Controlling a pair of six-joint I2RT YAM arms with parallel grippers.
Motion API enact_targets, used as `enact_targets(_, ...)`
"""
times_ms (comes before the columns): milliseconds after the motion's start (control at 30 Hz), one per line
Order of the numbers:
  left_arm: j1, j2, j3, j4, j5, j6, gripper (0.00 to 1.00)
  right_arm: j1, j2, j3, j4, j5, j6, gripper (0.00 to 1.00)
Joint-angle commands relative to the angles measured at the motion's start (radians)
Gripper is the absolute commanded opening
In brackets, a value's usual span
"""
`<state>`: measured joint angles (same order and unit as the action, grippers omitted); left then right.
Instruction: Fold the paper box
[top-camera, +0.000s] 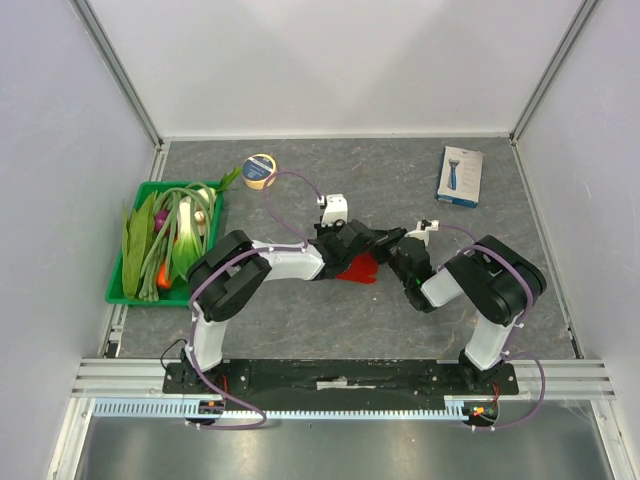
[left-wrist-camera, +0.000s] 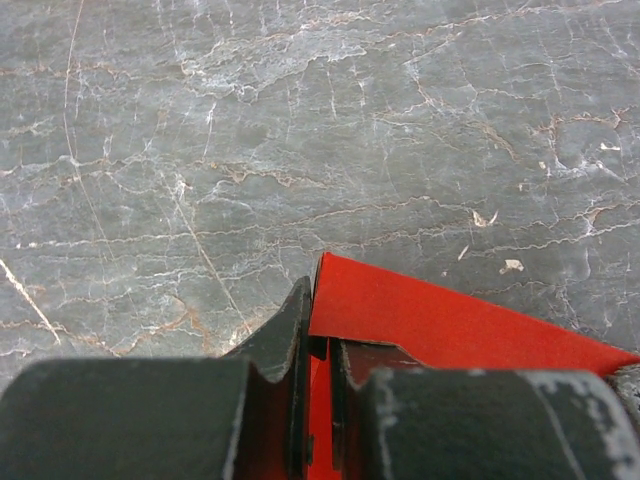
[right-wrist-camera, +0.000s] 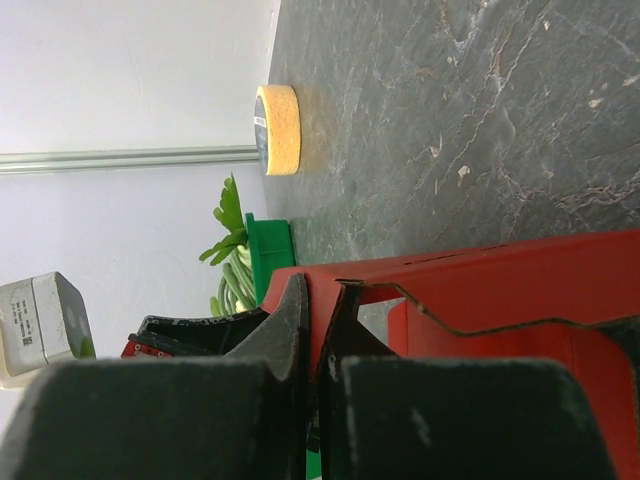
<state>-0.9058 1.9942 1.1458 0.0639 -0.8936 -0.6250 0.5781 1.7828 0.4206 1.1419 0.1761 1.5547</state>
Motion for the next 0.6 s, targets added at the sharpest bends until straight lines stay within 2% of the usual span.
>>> enact_targets(0,0.044,0.075,-0.03,-0.271,-0.09,-0.122,0.02,0.031,0.02,-0.048,-0.081,-0.041,-0.076,0.0)
enact_targets(100,0.044,0.029,-0.069,-0.202,-0.032,-0.067,0.02,0.029,0.027,-0.043,-0.079,-0.043,-0.076,0.0)
enact_targets(133,0.045,0.005,-0.121,-0.158,-0.009,-0.036,0.06,0.031,0.029,-0.045,-0.079,-0.043,-0.074,0.0)
enact_targets(167,0.044,-0.024,-0.158,-0.094,0.052,0.026,0.21,0.028,0.029,-0.043,-0.077,-0.044,-0.074,0.0)
enact_targets(200,0.045,-0.091,-0.196,0.015,0.08,0.051,0.3,0.026,0.029,-0.042,-0.079,-0.05,-0.077,0.0)
enact_targets(267,0.045,-0.149,-0.294,0.103,0.146,0.103,0.48,0.02,0.032,-0.036,-0.07,-0.059,-0.081,0.0)
enact_targets(400,0.045,-0.285,-0.429,0.256,0.275,0.175,0.57,0.014,0.035,-0.019,-0.067,-0.069,-0.082,0.0)
enact_targets(433,0.044,-0.348,-0.452,0.269,0.304,0.194,0.66,0.012,0.033,-0.014,-0.065,-0.07,-0.087,0.0)
enact_targets(567,0.053,-0.543,-0.601,0.326,0.39,0.205,0.72,0.008,0.013,-0.005,-0.085,-0.076,-0.097,0.0)
